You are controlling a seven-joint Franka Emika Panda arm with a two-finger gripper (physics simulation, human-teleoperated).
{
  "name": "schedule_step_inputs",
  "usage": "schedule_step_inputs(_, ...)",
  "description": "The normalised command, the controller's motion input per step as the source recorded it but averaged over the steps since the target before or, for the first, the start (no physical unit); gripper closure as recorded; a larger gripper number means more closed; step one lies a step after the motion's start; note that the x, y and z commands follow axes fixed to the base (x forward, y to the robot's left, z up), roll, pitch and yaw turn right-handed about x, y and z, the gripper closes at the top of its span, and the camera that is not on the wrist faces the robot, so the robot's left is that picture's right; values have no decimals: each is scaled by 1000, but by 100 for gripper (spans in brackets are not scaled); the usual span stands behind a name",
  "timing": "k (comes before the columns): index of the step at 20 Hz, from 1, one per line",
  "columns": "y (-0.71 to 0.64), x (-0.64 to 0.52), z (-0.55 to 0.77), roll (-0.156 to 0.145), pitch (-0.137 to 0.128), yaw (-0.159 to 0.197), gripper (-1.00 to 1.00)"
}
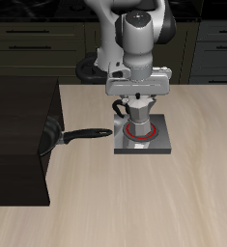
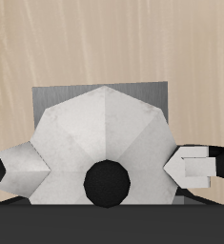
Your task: Place the moka pot on the stove and close the stove
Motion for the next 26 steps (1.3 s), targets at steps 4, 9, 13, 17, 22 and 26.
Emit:
schedule_step_inputs(4, 3, -96, 12, 10, -2, 6, 100)
schedule_step_inputs(9, -42, -85, -60, 2, 16, 15, 100)
schedule_step_inputs(13, -110, -14, 41, -40, 3, -4, -100)
schedule_step_inputs(17, -80, 38, 41, -7, -23, 24, -100)
schedule_step_inputs(22, -6, 8, 22, -2, -10, 11, -100)
schedule_step_inputs(26, 63, -56, 8, 10, -1, 7, -100)
